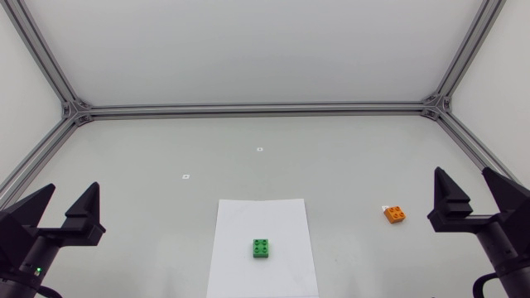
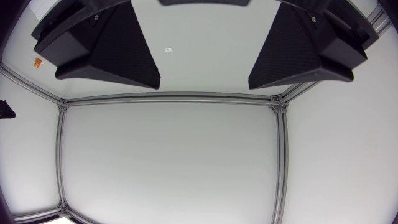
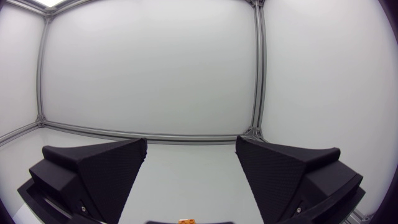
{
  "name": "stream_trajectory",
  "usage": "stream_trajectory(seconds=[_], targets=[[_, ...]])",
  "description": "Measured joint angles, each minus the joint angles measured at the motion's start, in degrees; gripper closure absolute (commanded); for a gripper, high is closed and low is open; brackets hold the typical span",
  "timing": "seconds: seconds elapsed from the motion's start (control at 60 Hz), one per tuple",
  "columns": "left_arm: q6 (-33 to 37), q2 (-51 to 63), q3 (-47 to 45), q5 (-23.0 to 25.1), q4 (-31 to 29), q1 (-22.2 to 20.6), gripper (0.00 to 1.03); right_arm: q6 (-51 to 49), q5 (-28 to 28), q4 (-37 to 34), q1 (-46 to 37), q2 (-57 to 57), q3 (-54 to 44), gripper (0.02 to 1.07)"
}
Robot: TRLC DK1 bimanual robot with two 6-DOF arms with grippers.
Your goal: Pick up the orange 2x2 brick with the right arm and stack it on top of the green 2x2 brick in the center
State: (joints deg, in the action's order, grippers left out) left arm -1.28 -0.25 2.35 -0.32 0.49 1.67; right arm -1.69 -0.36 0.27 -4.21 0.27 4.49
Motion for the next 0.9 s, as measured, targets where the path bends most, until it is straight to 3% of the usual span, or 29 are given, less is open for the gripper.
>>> stream_trajectory(seconds=[0.167,0.383,0.667,0.9], targets=[[0.02,0.00,0.00,0.00,0.00,0.00,0.04,0.00,0.00,0.09,0.00,3.39,5.92,0.06],[0.02,0.00,0.00,0.00,0.00,0.00,0.04,0.00,0.42,-1.16,0.00,18.67,17.40,0.06],[0.02,0.00,0.00,0.00,0.00,0.00,0.04,0.26,-1.55,-14.29,-0.24,35.43,31.93,0.06],[0.02,0.00,0.00,0.00,0.02,0.00,0.04,0.50,-7.43,-24.76,-2.56,47.04,41.29,0.06]])
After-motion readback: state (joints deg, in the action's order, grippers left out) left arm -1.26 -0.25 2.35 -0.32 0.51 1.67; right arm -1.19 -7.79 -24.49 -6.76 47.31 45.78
